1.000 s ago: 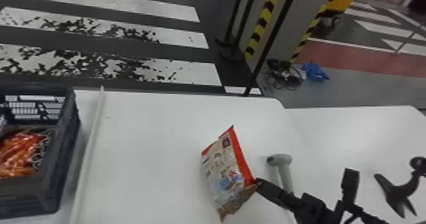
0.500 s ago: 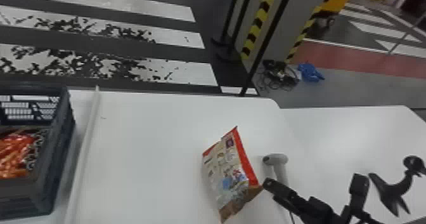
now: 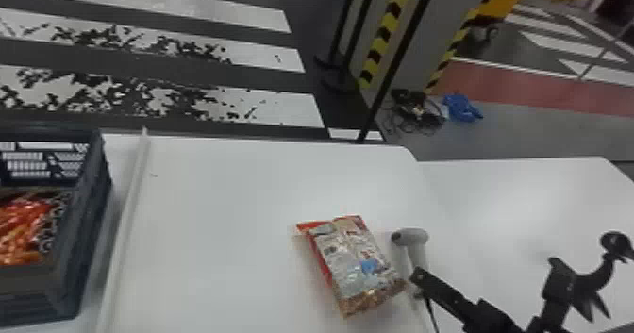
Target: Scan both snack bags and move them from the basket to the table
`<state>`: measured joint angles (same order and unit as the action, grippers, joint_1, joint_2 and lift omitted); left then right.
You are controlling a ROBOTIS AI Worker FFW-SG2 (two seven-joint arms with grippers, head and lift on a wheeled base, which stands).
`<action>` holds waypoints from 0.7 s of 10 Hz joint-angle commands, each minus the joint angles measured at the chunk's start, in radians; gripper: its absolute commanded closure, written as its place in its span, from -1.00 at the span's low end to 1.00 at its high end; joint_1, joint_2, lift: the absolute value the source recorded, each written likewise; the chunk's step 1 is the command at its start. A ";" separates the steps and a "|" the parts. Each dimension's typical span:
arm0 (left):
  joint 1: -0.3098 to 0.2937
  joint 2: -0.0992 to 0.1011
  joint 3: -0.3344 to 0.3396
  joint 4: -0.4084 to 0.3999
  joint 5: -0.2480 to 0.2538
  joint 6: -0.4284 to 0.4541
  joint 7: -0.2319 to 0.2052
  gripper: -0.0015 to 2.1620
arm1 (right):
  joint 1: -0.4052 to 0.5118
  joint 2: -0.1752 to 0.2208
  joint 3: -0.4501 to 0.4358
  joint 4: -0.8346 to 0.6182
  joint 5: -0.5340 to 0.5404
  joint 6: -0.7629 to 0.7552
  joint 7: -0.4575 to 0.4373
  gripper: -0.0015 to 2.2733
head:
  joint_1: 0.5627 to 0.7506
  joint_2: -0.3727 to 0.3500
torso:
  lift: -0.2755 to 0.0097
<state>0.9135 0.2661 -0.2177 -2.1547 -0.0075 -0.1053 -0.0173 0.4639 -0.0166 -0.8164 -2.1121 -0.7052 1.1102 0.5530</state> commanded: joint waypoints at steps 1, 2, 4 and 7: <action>0.004 0.004 -0.002 -0.001 -0.002 -0.003 0.002 -0.92 | 0.022 0.000 -0.018 -0.031 -0.007 0.003 0.011 -0.95 | 0.41 -0.94 | 0.24; 0.004 0.005 0.000 0.003 -0.002 -0.006 0.002 -0.92 | 0.036 0.000 -0.015 -0.051 -0.008 0.003 0.019 -0.95 | 0.41 -0.94 | 0.24; 0.002 0.005 0.000 0.003 -0.002 -0.006 0.002 -0.92 | 0.032 0.000 0.013 -0.063 -0.002 0.000 0.039 -0.93 | 0.41 -0.94 | 0.24; -0.005 0.004 -0.003 0.022 0.001 -0.009 0.002 -0.92 | -0.050 -0.032 0.106 -0.026 0.131 -0.003 0.105 -0.88 | 0.41 -0.94 | 0.24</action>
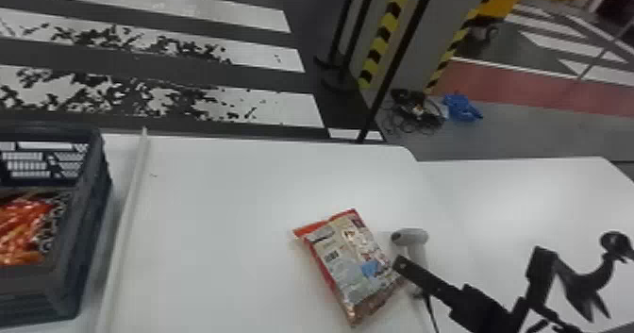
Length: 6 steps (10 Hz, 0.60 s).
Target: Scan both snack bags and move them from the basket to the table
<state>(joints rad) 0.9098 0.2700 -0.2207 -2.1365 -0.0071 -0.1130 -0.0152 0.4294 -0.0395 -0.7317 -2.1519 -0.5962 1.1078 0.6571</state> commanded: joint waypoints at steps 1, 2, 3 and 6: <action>-0.005 -0.002 0.000 0.010 0.004 -0.001 0.000 -0.92 | -0.049 -0.020 0.057 0.052 0.065 -0.007 0.029 -0.55 | 0.41 -0.94 | 0.24; -0.006 -0.003 -0.002 0.017 0.006 -0.001 0.000 -0.92 | -0.083 -0.020 0.087 0.093 0.107 -0.016 0.047 0.12 | 0.41 -0.94 | 0.24; -0.008 -0.003 0.000 0.021 0.007 -0.004 0.000 -0.92 | -0.109 -0.022 0.114 0.126 0.138 -0.032 0.045 0.77 | 0.41 -0.94 | 0.24; -0.008 -0.006 0.001 0.029 0.009 0.002 0.006 -0.92 | -0.144 -0.039 0.199 0.185 0.225 -0.219 0.047 0.99 | 0.41 -0.92 | 0.24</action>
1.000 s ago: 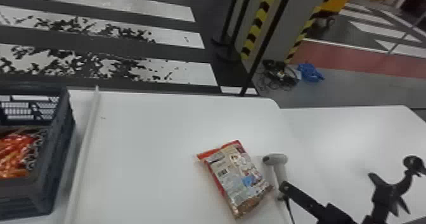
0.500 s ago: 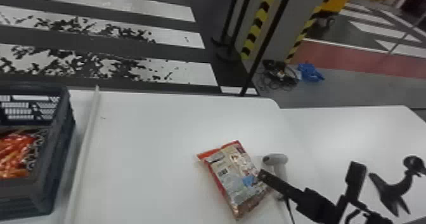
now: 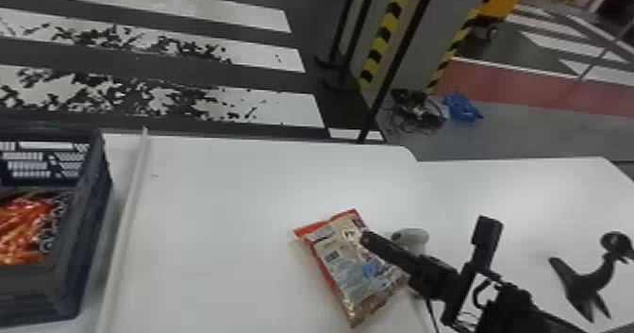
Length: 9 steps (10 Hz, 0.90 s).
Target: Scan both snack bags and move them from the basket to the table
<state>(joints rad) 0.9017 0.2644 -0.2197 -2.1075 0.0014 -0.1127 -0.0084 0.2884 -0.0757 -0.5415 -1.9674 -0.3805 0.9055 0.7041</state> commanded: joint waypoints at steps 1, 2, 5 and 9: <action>-0.006 -0.004 0.000 0.003 0.000 0.002 0.001 -0.92 | -0.005 -0.004 0.020 -0.001 0.032 -0.038 -0.002 0.98 | 0.41 -0.90 | 0.24; -0.007 -0.004 0.002 0.003 0.002 0.002 0.001 -0.92 | -0.002 -0.003 0.041 0.004 0.083 -0.118 -0.006 0.99 | 0.41 -0.88 | 0.24; -0.023 -0.005 0.000 0.014 0.009 0.002 0.001 -0.92 | 0.072 -0.003 0.110 0.028 0.178 -0.375 -0.055 0.99 | 0.41 -0.89 | 0.24; -0.026 0.004 0.003 0.012 0.020 -0.001 -0.001 -0.92 | 0.107 0.002 0.130 0.108 0.189 -0.529 -0.074 0.99 | 0.41 -0.90 | 0.24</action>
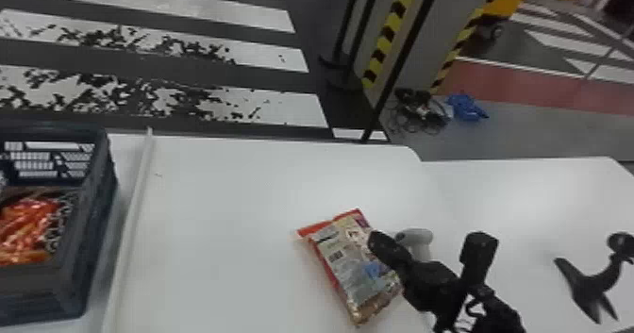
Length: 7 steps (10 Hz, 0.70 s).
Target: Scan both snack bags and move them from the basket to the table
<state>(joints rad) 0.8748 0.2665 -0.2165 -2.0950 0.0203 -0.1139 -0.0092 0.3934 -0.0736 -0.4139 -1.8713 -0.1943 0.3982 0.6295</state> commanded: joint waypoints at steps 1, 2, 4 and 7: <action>0.003 0.005 0.002 0.000 0.006 -0.003 0.000 -0.92 | 0.002 0.000 0.012 0.041 0.016 -0.061 -0.010 0.99 | 0.41 -0.90 | 0.24; 0.004 0.008 0.005 -0.002 0.010 -0.003 -0.002 -0.92 | 0.002 0.000 0.020 0.061 0.027 -0.080 -0.013 0.99 | 0.41 -0.90 | 0.24; 0.004 0.008 0.006 -0.007 0.015 -0.003 -0.005 -0.92 | 0.007 0.000 0.020 0.087 0.033 -0.104 -0.019 0.99 | 0.41 -0.90 | 0.24; 0.000 0.008 0.009 -0.008 0.023 -0.003 -0.011 -0.92 | 0.022 0.000 0.020 0.113 0.033 -0.132 -0.024 0.99 | 0.41 -0.92 | 0.24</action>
<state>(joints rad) 0.8752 0.2746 -0.2083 -2.1042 0.0415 -0.1172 -0.0191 0.4136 -0.0735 -0.3941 -1.7619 -0.1611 0.2704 0.6061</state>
